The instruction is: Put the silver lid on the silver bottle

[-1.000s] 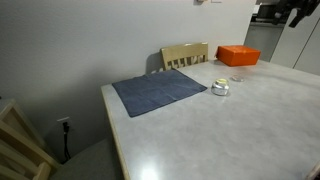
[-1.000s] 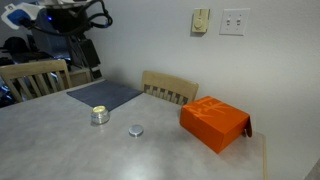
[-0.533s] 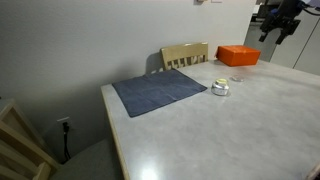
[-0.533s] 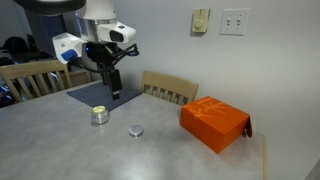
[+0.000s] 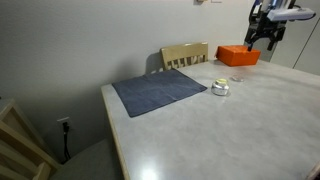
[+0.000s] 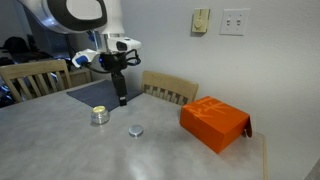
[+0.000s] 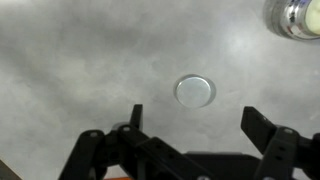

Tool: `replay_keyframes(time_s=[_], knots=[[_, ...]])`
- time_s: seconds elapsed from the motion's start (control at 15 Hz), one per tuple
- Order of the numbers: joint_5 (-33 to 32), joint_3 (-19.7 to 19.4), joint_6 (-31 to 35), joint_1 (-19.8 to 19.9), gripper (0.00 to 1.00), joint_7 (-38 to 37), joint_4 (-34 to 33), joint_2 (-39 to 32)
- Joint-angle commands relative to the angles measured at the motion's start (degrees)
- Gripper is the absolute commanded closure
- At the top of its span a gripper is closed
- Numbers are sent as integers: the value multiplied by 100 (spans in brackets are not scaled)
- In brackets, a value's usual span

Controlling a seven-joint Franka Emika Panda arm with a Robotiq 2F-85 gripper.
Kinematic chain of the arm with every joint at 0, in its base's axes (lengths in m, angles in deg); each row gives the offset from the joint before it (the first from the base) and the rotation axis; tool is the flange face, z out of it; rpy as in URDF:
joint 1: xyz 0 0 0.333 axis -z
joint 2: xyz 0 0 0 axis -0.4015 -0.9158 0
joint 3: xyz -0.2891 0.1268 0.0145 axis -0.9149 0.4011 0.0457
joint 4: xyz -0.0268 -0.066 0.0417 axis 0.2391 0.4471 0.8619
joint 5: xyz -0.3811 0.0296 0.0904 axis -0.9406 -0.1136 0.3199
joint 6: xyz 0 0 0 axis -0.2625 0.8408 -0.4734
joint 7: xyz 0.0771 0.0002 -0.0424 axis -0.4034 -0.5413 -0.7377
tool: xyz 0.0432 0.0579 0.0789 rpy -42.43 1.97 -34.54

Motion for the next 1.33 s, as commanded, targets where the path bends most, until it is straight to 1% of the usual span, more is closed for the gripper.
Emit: replay_keyframes(time_s=[0.0, 0.07, 0.13, 0.27, 0.33, 0.4, 0.6, 0.67, 0.8, 1.0, 1.27], knots=[[-129, 14, -791, -141, 0, -359, -1453, -1344], [114, 121, -831, -48, 0, -55, -1796, -1653], [211, 168, -880, 20, 0, 173, -2093, -1911], [389, 269, -581, 174, 0, 709, -2311, -2197], [237, 85, -547, -107, 0, 228, -1859, -1853], [266, 78, -547, -92, 0, 293, -1989, -1997], [262, 73, -551, -111, 0, 266, -1991, -1986], [206, 52, -602, -114, 0, 315, -2092, -2061], [290, 100, -527, 14, 0, 507, -2090, -2132], [475, 271, -234, 325, 0, 1246, -1926, -2167], [632, 537, 47, 697, 0, 2602, -1895, -2291]])
